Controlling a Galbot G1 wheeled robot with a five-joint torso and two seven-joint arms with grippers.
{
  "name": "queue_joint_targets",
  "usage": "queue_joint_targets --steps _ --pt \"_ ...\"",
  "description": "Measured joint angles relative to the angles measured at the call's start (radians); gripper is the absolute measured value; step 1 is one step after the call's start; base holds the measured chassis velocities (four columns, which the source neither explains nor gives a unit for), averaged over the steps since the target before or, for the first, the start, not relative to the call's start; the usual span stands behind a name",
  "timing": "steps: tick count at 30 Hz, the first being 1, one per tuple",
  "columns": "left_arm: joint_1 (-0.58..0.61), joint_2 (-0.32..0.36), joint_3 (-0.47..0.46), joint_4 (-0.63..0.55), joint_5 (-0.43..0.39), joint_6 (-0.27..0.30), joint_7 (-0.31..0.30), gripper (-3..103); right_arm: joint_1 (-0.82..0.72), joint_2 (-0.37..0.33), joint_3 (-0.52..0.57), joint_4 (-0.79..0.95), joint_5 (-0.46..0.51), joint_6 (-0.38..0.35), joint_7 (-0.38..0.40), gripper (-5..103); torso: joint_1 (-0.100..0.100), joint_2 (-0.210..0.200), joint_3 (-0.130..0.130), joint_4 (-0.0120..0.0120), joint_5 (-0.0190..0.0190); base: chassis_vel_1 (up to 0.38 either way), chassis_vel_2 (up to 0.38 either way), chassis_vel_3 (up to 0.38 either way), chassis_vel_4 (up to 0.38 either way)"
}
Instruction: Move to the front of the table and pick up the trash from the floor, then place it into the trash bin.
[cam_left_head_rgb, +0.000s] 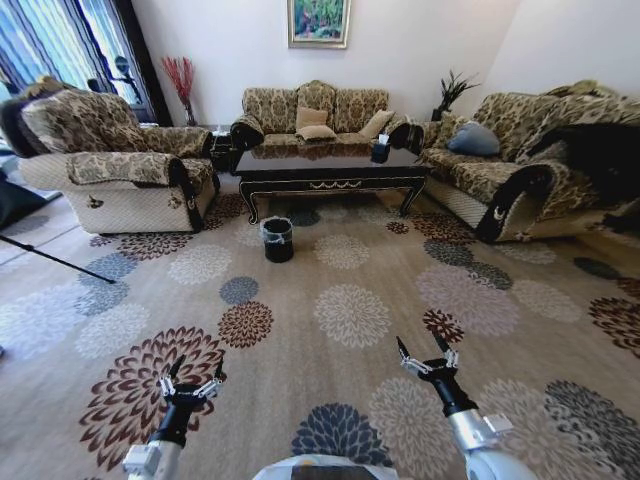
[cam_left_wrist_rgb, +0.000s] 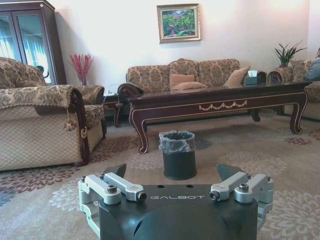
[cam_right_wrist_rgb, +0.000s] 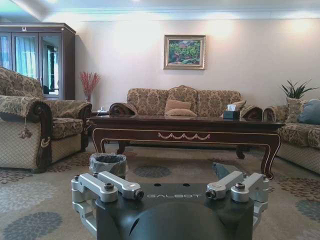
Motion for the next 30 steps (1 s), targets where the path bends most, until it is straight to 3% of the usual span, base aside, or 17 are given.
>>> queue_joint_targets --steps 30 --pt "0.000 0.000 0.000 0.000 0.000 0.000 0.000 100 0.000 0.000 0.000 0.000 0.000 0.000 0.000 100 0.045 0.118 0.073 0.0000 -0.0001 0.000 0.000 0.000 0.000"
